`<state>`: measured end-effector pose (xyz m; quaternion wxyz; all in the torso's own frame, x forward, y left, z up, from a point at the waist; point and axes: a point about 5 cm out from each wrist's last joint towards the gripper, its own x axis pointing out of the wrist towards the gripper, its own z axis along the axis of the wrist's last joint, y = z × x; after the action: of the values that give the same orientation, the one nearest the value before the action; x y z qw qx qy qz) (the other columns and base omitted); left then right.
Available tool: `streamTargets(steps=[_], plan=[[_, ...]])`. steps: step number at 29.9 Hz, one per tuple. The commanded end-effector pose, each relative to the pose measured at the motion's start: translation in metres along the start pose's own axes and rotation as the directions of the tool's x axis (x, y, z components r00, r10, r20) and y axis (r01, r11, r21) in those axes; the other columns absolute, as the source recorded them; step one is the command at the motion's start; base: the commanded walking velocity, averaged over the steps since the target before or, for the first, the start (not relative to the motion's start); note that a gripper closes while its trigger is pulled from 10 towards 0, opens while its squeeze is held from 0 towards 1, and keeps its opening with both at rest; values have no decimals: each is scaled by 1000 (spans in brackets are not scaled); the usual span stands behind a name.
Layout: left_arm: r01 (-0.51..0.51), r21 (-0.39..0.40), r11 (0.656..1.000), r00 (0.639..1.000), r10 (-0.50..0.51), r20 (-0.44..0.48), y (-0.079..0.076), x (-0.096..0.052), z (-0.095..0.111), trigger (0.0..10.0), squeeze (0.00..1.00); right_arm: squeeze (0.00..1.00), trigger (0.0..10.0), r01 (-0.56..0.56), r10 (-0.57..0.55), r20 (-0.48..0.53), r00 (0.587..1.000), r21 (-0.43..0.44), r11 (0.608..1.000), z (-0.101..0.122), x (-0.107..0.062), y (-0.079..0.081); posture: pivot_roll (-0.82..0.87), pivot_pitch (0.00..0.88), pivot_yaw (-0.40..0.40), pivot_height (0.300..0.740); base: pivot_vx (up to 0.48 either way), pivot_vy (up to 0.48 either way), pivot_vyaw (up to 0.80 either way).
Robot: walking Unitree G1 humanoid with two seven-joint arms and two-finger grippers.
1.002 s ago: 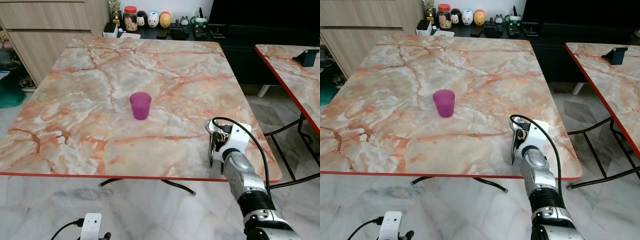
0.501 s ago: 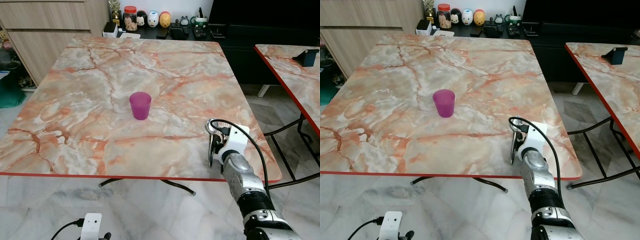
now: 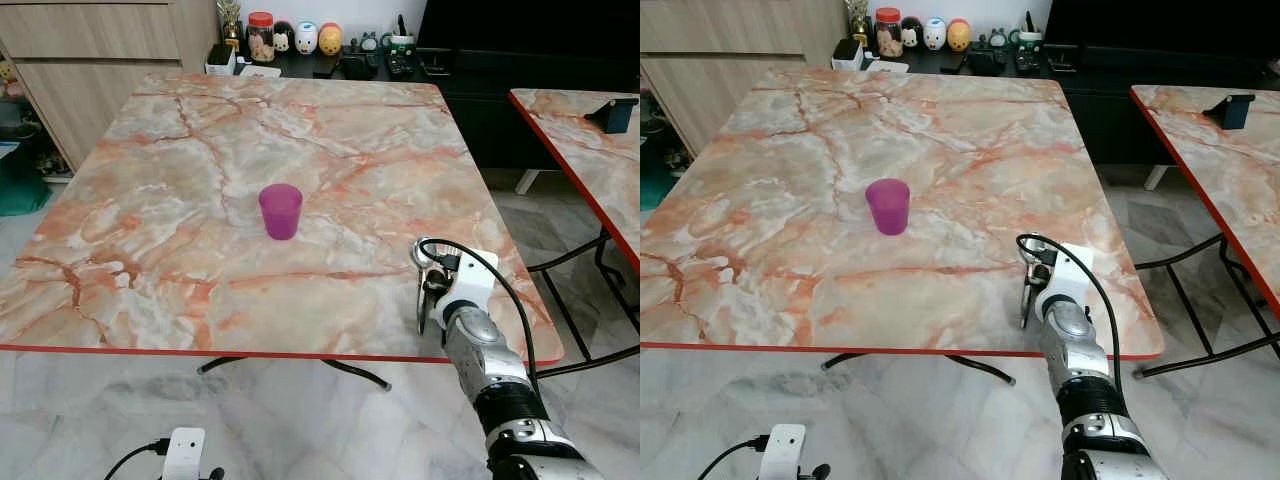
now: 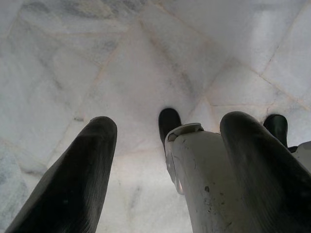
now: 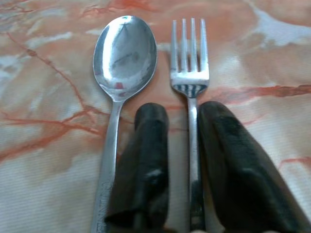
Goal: Setting the table
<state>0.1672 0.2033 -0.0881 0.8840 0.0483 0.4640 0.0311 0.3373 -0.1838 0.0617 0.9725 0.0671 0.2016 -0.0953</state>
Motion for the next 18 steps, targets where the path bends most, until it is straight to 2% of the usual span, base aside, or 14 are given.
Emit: streamTargets(steps=[1, 8, 18], plan=[[14, 5, 1000, 1000, -14, -27, -3, -1, -7, 10000, 0, 0, 0, 4, -4, -52, 999, -9, 1000, -10, 0, 1, -18, 60, -52, 740, 0, 0, 0], [13, 5, 1000, 1000, -13, -26, -4, -1, -7, 10000, 0, 0, 0, 10, -10, -47, 999, -4, 1000, -10, 0, 2, -18, 59, -53, 740, 0, 0, 0], [12, 1, 1000, 1000, -12, -27, -3, -1, -7, 10000, 0, 0, 0, 102, -101, -29, 994, 12, 995, -9, -1, -7, -16, 58, -55, 740, 0, 0, 0]])
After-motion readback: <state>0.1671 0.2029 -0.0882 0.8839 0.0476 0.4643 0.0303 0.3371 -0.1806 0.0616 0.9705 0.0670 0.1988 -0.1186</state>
